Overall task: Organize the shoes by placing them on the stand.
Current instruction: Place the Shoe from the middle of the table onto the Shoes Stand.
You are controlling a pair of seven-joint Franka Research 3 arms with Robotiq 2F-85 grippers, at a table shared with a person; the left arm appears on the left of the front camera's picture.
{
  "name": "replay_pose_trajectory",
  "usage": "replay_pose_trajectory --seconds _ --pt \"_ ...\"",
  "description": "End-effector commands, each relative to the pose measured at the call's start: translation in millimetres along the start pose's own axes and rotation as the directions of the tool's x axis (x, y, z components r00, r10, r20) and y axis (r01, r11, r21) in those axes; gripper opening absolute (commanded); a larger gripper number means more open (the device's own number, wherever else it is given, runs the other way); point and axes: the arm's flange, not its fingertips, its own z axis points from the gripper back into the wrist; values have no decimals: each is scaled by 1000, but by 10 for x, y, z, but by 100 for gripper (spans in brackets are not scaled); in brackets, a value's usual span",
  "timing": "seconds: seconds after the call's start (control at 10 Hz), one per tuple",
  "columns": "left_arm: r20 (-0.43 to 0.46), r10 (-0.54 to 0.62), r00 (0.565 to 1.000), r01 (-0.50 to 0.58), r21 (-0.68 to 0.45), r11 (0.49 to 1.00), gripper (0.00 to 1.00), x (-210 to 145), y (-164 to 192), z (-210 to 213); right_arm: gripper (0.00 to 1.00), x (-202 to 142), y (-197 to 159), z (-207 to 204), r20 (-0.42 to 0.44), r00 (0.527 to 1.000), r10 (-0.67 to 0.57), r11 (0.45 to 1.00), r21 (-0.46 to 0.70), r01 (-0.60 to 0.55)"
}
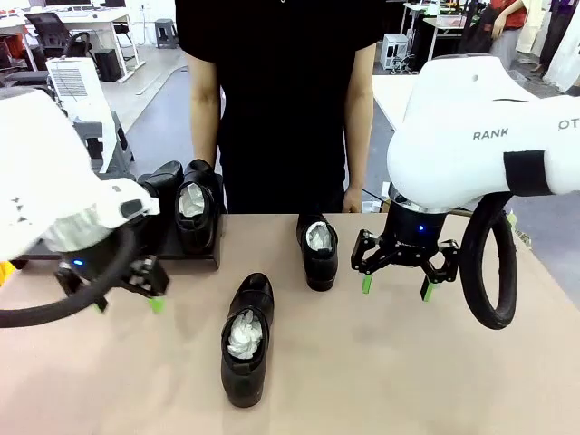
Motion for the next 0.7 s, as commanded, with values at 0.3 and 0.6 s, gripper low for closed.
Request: replay_pose_trajectory --seconds 0.3,0.6 --pt "101 22 995 -28 52 998 100 -13 -211 200 100 70 -12 39 6 1000 8 1000 -13 -8" --pt "70 75 995 -74 -21 997 100 -287 -660 109 100 70 -12 39 6 1000 8 1000 -13 -8"
